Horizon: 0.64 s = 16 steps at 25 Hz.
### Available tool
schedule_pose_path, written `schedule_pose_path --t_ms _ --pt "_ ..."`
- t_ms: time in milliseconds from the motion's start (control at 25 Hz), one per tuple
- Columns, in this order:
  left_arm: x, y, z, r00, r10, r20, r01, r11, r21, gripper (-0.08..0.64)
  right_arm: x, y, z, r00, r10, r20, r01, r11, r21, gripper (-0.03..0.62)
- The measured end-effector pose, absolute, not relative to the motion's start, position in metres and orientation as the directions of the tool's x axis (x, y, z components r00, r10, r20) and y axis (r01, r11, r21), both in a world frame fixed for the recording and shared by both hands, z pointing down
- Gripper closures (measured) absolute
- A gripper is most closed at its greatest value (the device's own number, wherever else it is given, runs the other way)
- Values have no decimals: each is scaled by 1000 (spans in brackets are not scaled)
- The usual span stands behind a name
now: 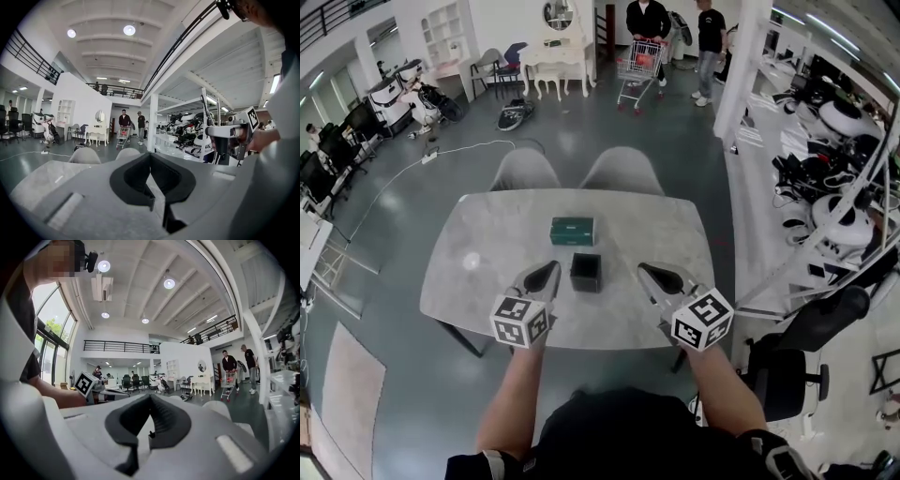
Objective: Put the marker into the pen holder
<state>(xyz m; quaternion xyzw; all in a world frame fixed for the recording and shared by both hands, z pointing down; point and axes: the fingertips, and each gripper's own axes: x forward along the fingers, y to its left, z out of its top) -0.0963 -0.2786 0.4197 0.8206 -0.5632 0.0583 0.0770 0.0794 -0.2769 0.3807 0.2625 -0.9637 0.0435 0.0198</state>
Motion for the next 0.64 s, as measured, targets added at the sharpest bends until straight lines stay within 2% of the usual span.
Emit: schedule_pose_path --t_ms 640 --pt "-123 -274 430 350 -920 178 -937 -346 54 549 50 -275 395 -860 -505 75 -510 855 -98 591"
